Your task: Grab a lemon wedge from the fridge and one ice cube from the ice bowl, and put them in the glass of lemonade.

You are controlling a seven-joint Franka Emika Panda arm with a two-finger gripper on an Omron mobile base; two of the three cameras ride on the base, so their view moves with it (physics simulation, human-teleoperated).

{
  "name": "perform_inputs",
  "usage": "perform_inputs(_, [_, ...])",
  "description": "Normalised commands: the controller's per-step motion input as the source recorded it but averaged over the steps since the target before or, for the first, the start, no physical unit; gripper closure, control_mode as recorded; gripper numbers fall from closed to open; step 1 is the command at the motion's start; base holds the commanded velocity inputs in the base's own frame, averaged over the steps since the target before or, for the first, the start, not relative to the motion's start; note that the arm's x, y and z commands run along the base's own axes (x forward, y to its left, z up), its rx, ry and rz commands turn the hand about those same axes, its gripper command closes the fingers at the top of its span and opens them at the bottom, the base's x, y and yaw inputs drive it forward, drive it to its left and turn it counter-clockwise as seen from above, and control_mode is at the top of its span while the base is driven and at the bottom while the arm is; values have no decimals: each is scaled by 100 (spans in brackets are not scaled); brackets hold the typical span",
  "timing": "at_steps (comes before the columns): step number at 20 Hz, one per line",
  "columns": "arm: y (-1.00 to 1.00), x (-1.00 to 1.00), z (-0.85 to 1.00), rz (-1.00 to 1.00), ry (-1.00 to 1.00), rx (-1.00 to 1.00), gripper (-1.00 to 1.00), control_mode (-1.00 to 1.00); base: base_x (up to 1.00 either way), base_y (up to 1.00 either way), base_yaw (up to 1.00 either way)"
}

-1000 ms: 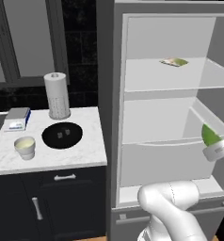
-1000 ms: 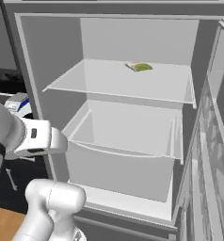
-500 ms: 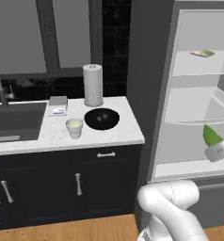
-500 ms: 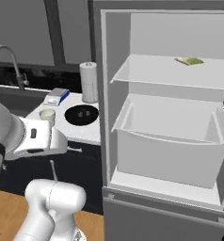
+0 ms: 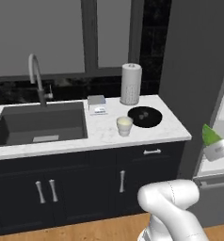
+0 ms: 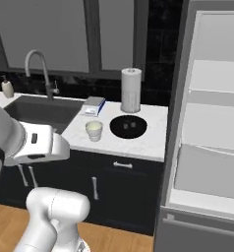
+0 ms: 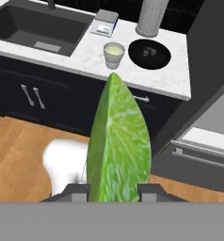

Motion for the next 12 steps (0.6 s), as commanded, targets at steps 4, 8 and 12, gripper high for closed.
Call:
perform_inputs(4, [0, 0, 0, 0, 0, 0, 100, 100, 48, 67, -10])
perform_inputs(8, [0, 0, 0, 0, 0, 0, 100, 100, 56, 3, 0])
perform_inputs(12, [0, 0, 0, 0, 0, 0, 100, 100, 33, -1, -5])
